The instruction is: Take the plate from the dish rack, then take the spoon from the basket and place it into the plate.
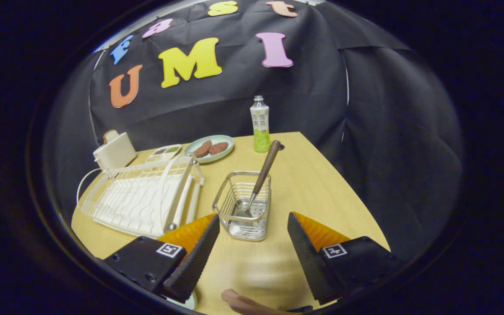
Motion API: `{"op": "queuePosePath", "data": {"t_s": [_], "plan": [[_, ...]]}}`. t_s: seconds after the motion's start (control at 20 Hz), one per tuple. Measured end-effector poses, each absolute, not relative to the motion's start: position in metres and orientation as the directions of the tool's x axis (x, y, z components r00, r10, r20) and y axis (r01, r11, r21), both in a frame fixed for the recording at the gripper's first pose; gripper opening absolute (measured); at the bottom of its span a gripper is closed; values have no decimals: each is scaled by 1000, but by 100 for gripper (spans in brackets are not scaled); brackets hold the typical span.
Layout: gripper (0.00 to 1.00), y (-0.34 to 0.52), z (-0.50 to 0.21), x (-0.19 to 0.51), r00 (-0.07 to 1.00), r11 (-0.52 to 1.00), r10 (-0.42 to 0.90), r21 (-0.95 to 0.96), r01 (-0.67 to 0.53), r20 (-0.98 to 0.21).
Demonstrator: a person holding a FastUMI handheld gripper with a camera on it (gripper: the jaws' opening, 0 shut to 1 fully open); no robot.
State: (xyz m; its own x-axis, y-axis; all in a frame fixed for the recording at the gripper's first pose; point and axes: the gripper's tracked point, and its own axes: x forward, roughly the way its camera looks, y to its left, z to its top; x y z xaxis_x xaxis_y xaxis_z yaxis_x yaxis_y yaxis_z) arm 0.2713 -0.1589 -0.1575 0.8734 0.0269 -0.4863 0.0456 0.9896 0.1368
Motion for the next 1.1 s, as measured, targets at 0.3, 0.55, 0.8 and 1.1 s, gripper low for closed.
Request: {"op": "queuePosePath", "data": {"t_s": [0.3,0.55,0.8,1.1], "plan": [[98,-146,-136,309,867,966,159,254,-38,-472],[98,-149,-122,317,890,983,115,179,-38,-441],[98,-146,-123,327,889,986,87,165,-13,-449],[96,-143,-138,360,878,967,85,251,41,-472]]}}
